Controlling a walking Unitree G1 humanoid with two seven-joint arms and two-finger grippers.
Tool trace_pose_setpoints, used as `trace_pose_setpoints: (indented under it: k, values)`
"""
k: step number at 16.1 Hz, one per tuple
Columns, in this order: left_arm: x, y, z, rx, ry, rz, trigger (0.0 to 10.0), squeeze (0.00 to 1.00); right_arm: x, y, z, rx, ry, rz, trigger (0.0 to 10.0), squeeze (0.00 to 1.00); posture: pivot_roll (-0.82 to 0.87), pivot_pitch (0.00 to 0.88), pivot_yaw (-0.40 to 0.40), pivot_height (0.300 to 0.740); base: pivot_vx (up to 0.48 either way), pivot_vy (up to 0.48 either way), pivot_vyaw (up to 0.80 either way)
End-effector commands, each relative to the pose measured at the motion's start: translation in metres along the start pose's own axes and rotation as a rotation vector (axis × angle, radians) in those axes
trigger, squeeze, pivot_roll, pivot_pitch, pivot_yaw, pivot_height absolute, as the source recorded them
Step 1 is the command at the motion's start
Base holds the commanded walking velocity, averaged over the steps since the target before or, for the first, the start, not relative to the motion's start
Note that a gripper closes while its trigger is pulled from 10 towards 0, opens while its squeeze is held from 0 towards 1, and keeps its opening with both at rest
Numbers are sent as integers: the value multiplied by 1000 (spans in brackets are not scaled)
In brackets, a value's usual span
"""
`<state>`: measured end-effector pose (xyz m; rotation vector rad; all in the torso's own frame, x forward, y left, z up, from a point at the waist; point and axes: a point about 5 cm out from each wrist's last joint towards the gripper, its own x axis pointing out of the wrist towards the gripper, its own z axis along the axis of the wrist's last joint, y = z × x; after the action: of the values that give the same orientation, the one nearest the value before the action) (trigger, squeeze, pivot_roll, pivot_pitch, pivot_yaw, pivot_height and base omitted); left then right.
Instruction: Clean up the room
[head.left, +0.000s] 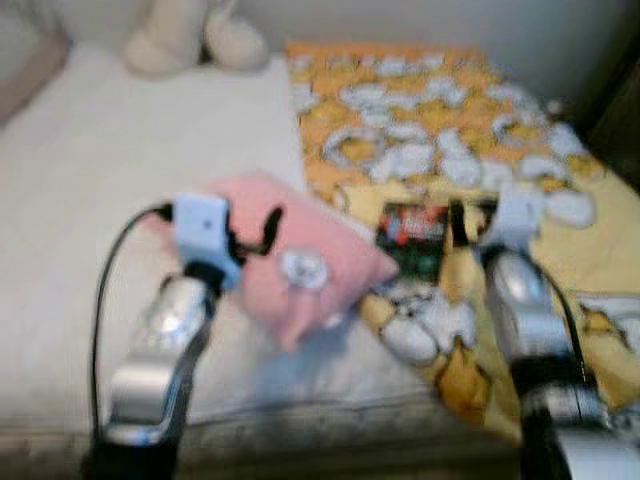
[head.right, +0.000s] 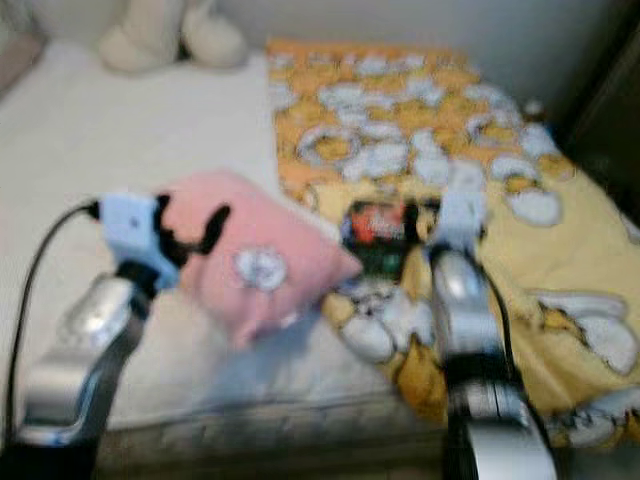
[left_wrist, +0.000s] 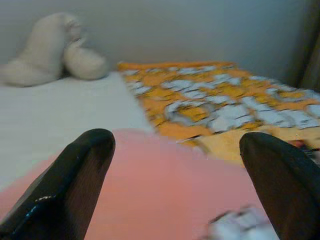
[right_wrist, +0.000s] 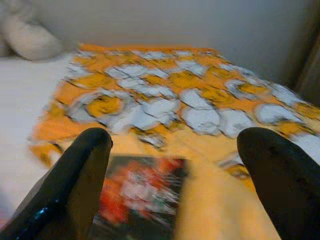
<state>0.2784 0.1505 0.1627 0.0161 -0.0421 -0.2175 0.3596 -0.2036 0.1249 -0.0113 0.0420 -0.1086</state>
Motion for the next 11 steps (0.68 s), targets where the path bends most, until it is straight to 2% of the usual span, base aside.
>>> trace_pose_setpoints:
  k: [1,4,6,7,10,11]
  values:
    - [-3,-2,6,-1,-13,-25,10000,0,1,-14,-13,31,72,-32,10000,0,135,0,0,740,0,0,0]
    - [-13,4,14,43,-12,-35,10000,0,4,-16,-28,32,187,-25,10000,0,196,9,9,740,0,0,0]
    - [-29,17,21,86,5,-7,10000,0,1,-21,-43,34,279,-53,10000,0,277,48,9,740,0,0,0]
    - [-34,20,24,97,11,7,10000,0,1,-19,-45,57,294,-44,10000,0,298,56,7,740,0,0,0]
    - [-45,24,28,108,19,37,10000,0,5,2,-44,199,307,41,10000,0,341,68,-13,740,0,0,0]
    - [-47,24,28,109,23,48,10000,0,6,14,-42,244,313,84,10000,0,344,69,-20,740,0,0,0]
